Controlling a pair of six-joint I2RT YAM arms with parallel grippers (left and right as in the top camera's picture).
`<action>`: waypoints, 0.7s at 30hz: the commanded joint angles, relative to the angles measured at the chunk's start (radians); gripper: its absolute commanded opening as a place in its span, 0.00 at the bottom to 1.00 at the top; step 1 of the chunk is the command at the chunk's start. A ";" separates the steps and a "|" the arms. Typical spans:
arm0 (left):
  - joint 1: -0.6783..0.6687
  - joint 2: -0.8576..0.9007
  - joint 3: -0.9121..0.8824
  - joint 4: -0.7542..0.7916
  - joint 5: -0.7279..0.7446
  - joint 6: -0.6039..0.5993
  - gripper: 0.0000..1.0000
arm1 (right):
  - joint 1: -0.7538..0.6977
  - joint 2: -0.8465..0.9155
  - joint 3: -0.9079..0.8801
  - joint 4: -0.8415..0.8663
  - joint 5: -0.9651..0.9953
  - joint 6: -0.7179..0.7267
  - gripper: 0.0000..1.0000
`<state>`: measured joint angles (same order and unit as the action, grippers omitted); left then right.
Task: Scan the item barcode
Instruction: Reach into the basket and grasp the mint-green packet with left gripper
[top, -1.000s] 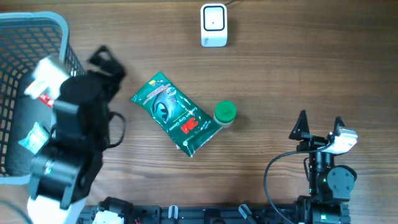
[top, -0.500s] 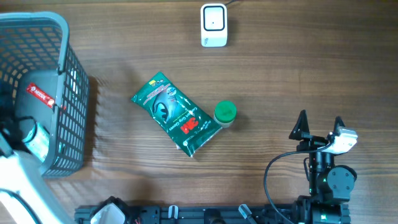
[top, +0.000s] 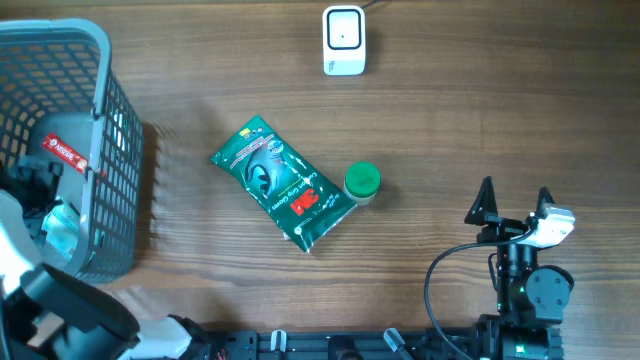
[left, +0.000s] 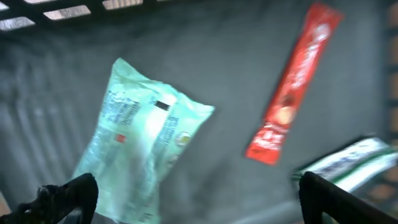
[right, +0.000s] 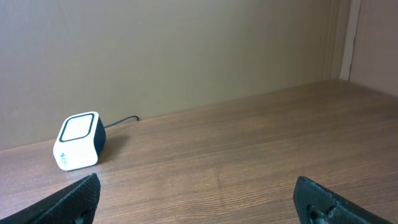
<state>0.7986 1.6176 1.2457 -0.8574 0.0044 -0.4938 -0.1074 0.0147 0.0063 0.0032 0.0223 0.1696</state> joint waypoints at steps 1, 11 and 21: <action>-0.005 0.076 0.012 -0.011 -0.040 0.151 0.98 | 0.000 -0.007 -0.001 0.003 -0.014 -0.012 1.00; -0.041 0.203 0.012 -0.020 -0.041 0.199 0.42 | 0.000 -0.007 -0.001 0.003 -0.013 -0.013 1.00; -0.042 0.184 0.031 -0.084 -0.066 0.198 0.04 | 0.000 -0.007 -0.001 0.003 -0.014 -0.013 1.00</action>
<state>0.7635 1.8004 1.2617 -0.9218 -0.0563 -0.2993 -0.1074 0.0147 0.0063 0.0032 0.0223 0.1696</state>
